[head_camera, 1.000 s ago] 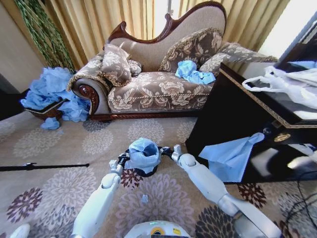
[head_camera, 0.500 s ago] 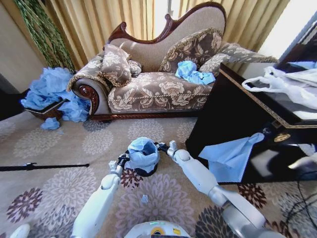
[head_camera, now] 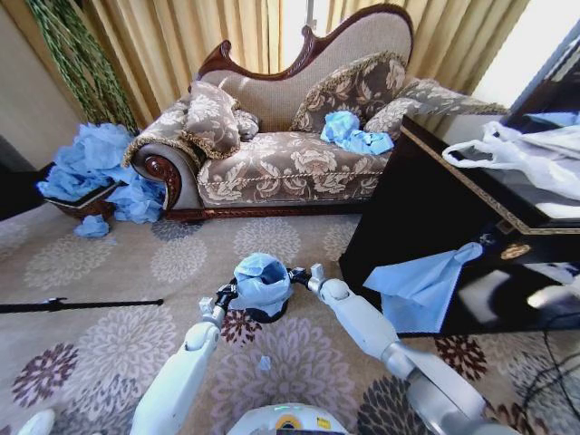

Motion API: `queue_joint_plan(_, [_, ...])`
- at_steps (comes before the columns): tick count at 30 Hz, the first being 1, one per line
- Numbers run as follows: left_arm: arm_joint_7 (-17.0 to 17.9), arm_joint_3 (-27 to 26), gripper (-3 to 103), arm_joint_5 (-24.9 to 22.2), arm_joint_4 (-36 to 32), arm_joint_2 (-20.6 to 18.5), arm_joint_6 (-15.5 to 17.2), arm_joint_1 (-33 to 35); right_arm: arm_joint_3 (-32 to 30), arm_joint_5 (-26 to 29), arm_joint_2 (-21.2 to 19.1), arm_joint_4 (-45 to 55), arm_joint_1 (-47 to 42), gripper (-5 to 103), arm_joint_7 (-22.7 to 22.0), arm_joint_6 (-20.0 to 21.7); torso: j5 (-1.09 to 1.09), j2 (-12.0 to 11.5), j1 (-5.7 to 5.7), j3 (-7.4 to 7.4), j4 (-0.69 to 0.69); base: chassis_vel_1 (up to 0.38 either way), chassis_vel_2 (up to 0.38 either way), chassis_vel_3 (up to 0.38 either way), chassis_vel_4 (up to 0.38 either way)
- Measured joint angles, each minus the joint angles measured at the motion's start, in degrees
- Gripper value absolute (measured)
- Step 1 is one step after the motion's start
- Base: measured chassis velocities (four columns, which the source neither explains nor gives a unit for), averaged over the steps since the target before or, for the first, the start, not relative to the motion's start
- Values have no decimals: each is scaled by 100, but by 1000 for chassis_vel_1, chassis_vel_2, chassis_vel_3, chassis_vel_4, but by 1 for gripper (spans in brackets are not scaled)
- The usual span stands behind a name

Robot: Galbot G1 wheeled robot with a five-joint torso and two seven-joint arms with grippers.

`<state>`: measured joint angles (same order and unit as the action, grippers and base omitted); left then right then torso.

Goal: Place a garbage bag over the trash bin.

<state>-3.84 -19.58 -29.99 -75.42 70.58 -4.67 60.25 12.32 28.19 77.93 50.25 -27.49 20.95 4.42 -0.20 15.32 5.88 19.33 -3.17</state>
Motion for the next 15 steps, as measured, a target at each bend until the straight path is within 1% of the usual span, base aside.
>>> queue_joint_plan(1, [0,-1,0,1,-15,0,-9,-1,4,7,1,23,3,0,-55,-3,0,0,0,0,1,0,0,0,0])
queue_joint_plan(2, [8,-7,5,5,-72,-5,-23,-8,29,25,-11,133,5,0,-206,1,0,0,0,0,1,0,0,0,0])
queue_joint_plan(3, [14,-15,5,9,-109,-12,-36,-11,41,39,-22,201,4,-3,-283,1,0,0,0,0,1,0,0,0,0])
queue_joint_plan(5, [30,-63,15,80,-227,-36,-87,1,60,77,-59,341,-12,-2,-415,8,1,0,0,0,1,0,0,0,0])
queue_joint_plan(7, [29,-96,15,161,-289,-51,-137,27,65,83,-85,417,-37,-2,-471,10,0,0,0,0,1,0,0,0,0])
queue_joint_plan(9, [18,-193,25,407,-471,-101,-231,147,71,92,-156,598,-117,3,-582,9,1,0,0,0,0,0,0,0,0])
queue_joint_plan(10, [12,-237,31,526,-547,-124,-274,222,72,94,-200,712,-163,3,-631,10,1,0,0,0,0,0,0,0,0])
queue_joint_plan(11, [12,-237,31,526,-547,-124,-274,222,72,94,-200,712,-163,3,-631,10,1,0,0,0,0,0,0,0,0])
queue_joint_plan(14, [-103,-403,47,985,-662,-183,-483,453,48,62,-305,940,-307,13,-726,-12,0,0,0,0,0,0,0,0,0])
queue_joint_plan(15, [-136,-447,47,1114,-674,-197,-541,505,30,24,-332,991,-341,17,-750,-32,0,0,0,0,0,0,0,0,0])
